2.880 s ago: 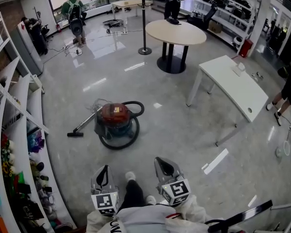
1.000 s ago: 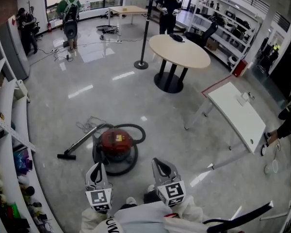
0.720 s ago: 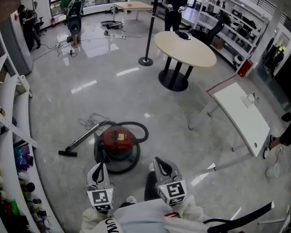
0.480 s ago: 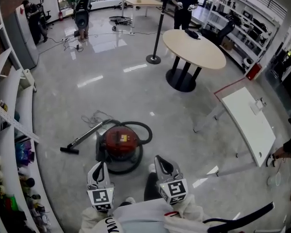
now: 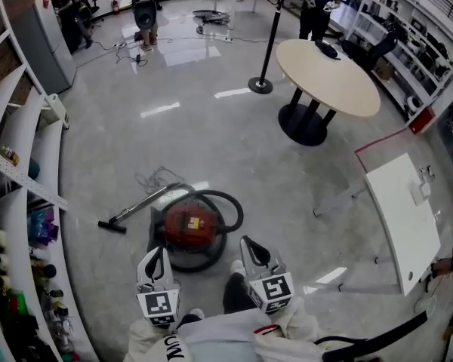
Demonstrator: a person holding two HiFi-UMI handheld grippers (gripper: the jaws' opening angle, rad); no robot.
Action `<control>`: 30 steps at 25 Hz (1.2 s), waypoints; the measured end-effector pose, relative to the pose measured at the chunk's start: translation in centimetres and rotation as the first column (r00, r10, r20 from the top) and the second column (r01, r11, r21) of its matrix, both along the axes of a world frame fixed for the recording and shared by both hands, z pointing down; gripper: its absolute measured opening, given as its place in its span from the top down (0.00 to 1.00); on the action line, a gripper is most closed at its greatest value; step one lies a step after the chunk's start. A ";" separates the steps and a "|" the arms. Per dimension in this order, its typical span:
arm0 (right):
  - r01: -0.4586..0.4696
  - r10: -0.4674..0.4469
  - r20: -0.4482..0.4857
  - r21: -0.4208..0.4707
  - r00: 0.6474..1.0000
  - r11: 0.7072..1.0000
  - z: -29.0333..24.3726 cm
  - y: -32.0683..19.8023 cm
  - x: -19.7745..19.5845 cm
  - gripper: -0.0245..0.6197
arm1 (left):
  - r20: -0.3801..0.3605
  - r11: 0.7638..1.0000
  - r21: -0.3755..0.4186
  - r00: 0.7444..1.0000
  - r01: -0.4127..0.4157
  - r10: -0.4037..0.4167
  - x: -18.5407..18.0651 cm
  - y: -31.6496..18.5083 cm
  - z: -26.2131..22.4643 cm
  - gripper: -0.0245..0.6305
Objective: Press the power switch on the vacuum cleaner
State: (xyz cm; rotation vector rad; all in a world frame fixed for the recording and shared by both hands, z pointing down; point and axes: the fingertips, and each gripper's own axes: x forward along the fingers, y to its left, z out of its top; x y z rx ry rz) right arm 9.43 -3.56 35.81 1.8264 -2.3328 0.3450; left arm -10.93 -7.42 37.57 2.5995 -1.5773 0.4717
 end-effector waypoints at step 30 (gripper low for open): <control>0.233 -0.230 0.082 -0.028 0.970 0.972 1.3 -11.5 7.8 0.96 | 0.051 0.980 -0.019 0.979 0.197 -0.195 9.1 -7.5 -0.6 0.96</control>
